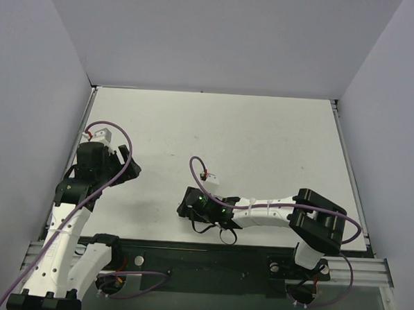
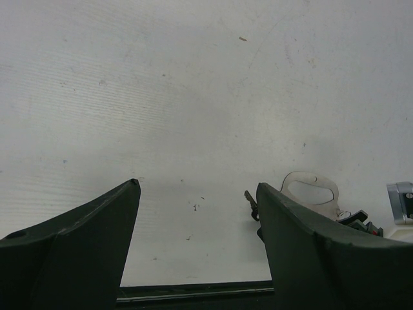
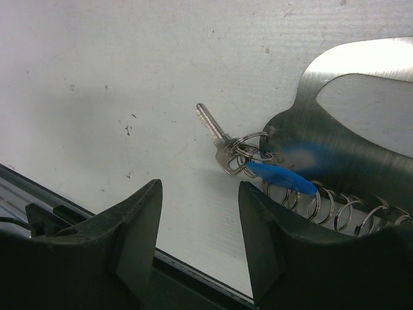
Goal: Remove the keys from the keyring
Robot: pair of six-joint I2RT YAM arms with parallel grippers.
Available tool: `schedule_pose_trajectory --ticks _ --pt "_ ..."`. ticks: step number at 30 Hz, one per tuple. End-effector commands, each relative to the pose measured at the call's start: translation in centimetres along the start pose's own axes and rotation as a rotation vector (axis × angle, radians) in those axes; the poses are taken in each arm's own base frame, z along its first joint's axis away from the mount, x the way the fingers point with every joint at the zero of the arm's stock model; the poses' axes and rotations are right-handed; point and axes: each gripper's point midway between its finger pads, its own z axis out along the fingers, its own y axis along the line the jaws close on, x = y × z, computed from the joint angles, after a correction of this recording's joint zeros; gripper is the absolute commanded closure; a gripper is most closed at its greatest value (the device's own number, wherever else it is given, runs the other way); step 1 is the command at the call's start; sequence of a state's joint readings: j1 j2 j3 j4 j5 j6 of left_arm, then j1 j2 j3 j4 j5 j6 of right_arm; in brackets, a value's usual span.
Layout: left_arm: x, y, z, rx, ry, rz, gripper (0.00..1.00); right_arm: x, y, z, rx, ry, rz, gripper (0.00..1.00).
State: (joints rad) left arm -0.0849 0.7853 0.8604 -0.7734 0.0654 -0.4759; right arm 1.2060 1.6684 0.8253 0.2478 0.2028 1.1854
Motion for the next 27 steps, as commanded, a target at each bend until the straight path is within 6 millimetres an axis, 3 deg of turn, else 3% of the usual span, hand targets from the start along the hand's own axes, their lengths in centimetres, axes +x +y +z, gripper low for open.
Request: schedule_pose_trajectory --ticks 1,13,27 --pt "-1.3 -0.8 -0.2 0.038 -0.053 0.016 0.17 -0.5 -0.3 0.1 0.008 -0.038 0.028 0.54" --pt "-1.3 -0.8 -0.2 0.038 -0.053 0.017 0.17 -0.1 -2.1 0.4 0.046 -0.035 0.029 0.54" --pt "-1.3 -0.8 -0.2 0.040 -0.053 0.017 0.17 -0.8 -2.5 1.6 0.054 -0.054 0.036 0.57"
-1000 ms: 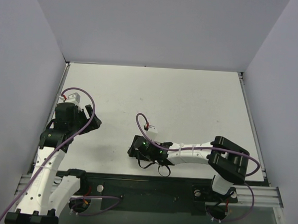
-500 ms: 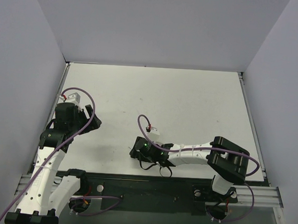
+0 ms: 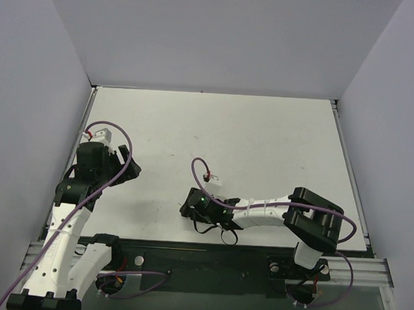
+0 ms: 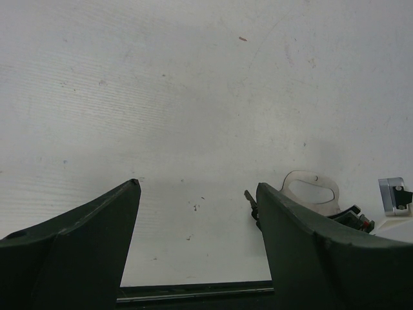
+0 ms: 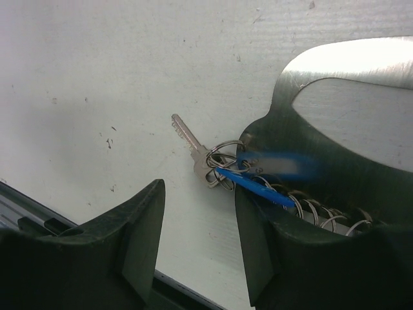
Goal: Remove the keys from the keyring
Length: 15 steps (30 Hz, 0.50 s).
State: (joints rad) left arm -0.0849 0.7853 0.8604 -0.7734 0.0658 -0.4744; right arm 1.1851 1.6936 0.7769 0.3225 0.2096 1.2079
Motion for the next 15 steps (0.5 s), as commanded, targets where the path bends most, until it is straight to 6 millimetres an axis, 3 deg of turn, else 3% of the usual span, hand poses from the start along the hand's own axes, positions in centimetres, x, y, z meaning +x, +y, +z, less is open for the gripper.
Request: schedule_pose_trajectory --ticks 1,15 --pt "-1.3 -0.8 -0.2 0.039 -0.053 0.014 0.17 -0.7 -1.2 0.5 0.047 -0.041 0.002 0.57" --pt "-1.3 -0.8 -0.3 0.043 -0.056 0.015 0.17 -0.4 -2.7 1.5 0.057 -0.065 -0.018 0.66"
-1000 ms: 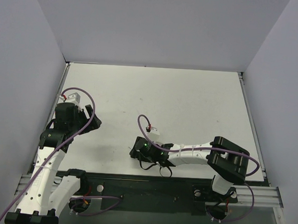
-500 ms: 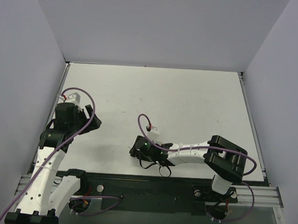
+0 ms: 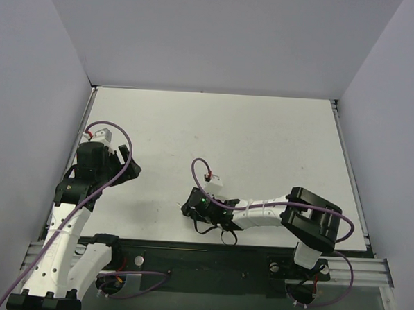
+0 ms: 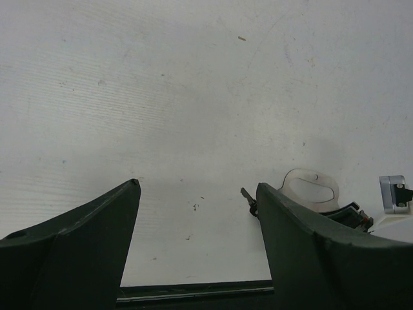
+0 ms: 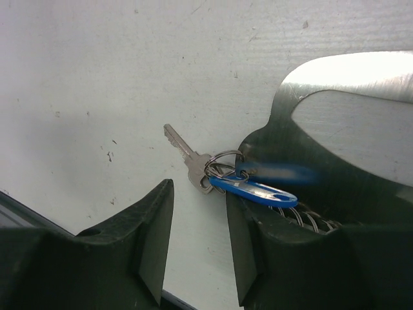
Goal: Remove the keys from the keyring
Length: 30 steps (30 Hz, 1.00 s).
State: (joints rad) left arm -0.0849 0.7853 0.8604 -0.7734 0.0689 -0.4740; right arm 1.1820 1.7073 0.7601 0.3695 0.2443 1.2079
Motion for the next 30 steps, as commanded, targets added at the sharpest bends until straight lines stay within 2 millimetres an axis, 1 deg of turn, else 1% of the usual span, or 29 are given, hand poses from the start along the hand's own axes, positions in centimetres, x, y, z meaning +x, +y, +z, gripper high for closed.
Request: schedule_pose_trajectory --ticks 1,4,7,9,18,19,23,26,28,30 --pt "-1.3 -0.7 -0.2 0.039 -0.055 0.016 0.17 0.2 -2.5 1.0 0.054 -0.026 -0.030 0.67" --pt "-1.3 -0.8 -0.2 0.041 -0.053 0.017 0.17 0.5 -2.8 1.3 0.050 -0.024 -0.035 0.70" --pt "-1.3 -0.8 -0.2 0.041 -0.053 0.017 0.17 0.5 -2.9 1.4 0.044 -0.027 -0.040 0.75" --pt "-1.3 -0.8 -0.2 0.041 -0.052 0.016 0.17 0.5 -2.9 1.3 0.040 -0.028 -0.044 0.79" --pt "-1.2 -0.8 -0.2 0.044 -0.051 0.016 0.17 0.2 -3.6 1.0 0.055 -0.047 -0.056 0.89" --pt "-1.3 -0.8 -0.2 0.043 -0.053 0.016 0.17 0.0 -3.7 0.8 0.057 -0.051 -0.058 0.92" --pt "-1.3 -0.8 -0.2 0.044 -0.054 0.017 0.17 -0.1 -4.0 0.8 0.064 -0.061 -0.061 0.95" --pt "-1.3 -0.9 -0.3 0.044 -0.055 0.016 0.17 -0.2 -3.7 0.9 0.058 -0.064 -0.067 0.95" --pt "-1.3 -0.8 -0.3 0.044 -0.055 0.018 0.17 -0.3 -3.6 0.9 0.056 -0.071 -0.073 0.99" --pt "-1.3 -0.8 -0.3 0.044 -0.054 0.017 0.17 -0.4 -3.6 0.9 0.057 -0.074 -0.076 1.00"
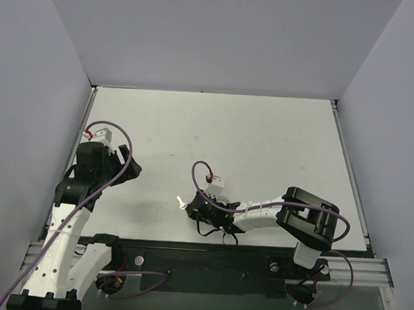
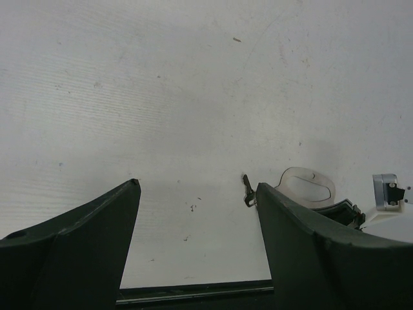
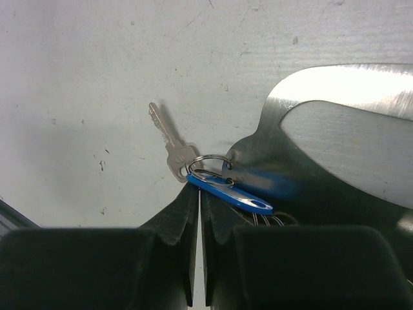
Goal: Remove the keys from the keyring
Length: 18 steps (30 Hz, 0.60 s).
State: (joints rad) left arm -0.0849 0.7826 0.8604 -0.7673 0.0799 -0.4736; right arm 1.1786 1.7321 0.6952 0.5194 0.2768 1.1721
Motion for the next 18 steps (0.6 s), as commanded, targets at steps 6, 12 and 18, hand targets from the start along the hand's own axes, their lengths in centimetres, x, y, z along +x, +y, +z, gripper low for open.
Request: schedule_pose_trajectory --ticks 6,12,18 --pt "-1.3 -0.6 -0.2 0.028 -0.054 0.014 0.17 -0.7 -2.3 -1.4 0.080 -0.014 -0.103 1.00" --pt "-1.0 -0.7 0.0 0.038 -0.037 0.016 0.17 -1.6 -0.8 -3.8 0.054 0.003 -0.146 1.00" --pt "-0.5 -1.9 -0.4 0.093 -0.026 0.035 0.17 -1.1 1.3 -5.6 -0.029 0.075 -0.159 1.00"
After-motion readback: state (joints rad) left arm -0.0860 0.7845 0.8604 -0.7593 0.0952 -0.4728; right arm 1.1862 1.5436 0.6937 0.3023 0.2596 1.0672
